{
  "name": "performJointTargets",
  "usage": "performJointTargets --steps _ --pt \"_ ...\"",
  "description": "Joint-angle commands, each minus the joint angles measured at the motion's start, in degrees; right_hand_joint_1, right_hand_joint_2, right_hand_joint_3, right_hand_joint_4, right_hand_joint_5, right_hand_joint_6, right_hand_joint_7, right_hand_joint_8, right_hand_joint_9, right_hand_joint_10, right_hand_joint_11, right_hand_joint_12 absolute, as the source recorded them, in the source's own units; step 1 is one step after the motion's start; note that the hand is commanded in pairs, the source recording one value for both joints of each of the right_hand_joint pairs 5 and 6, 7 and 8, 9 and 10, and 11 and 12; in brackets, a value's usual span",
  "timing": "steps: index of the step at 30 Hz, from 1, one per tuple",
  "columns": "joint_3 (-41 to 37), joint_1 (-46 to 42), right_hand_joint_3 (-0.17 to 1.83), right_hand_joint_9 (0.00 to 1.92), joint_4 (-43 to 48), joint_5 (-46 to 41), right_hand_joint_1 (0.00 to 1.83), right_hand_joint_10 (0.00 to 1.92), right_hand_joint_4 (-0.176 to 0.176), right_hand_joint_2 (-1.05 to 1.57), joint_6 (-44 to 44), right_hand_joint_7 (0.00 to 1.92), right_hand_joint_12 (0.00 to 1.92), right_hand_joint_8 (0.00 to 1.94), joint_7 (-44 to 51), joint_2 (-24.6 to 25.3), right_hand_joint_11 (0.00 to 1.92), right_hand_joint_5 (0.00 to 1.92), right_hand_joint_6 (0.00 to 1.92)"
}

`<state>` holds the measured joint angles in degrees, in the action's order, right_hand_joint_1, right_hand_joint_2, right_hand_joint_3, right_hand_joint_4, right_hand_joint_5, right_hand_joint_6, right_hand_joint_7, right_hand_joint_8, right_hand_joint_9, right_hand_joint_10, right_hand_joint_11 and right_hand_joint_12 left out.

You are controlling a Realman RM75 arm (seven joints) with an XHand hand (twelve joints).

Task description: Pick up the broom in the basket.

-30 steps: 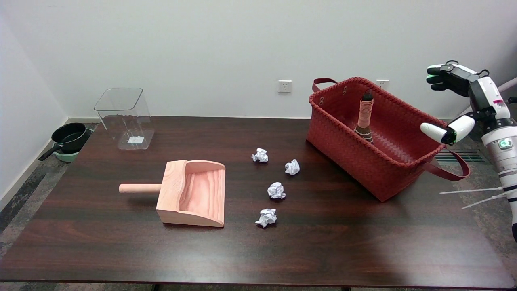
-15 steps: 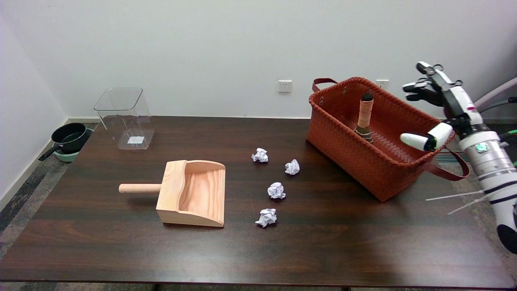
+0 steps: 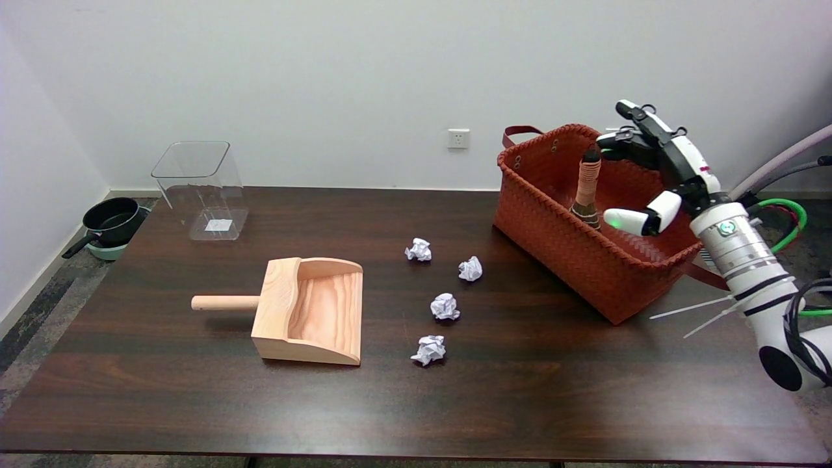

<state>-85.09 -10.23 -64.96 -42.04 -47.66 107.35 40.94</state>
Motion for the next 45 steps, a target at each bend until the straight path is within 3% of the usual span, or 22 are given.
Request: performJointTargets --steps 1,16,29,36,45 --pt "4.41 3.49 1.25 0.49 -3.15 -0.18 1.20 0.49 0.000 -0.43 5.52 0.61 0.57 0.61 -7.41 1.65 0.57 0.18 0.18" --pt "7.49 5.54 1.17 0.53 -5.83 -0.18 1.20 0.53 0.000 -0.35 7.52 0.63 0.59 0.63 -8.61 6.06 0.59 0.20 0.20" --pt "8.00 6.60 1.10 0.58 -4.35 -0.18 1.20 0.58 0.000 -0.22 7.50 0.68 0.59 0.68 -11.08 6.34 0.59 0.20 0.20" --pt "7.44 6.76 1.03 0.75 -3.18 -0.20 1.20 0.75 0.000 -0.12 7.04 0.72 0.64 0.72 -11.08 6.34 0.64 0.21 0.21" --pt "6.48 6.76 0.98 0.82 -2.34 -1.54 1.21 0.82 0.000 0.00 6.86 0.75 0.66 0.75 -11.08 6.42 0.66 0.22 0.22"
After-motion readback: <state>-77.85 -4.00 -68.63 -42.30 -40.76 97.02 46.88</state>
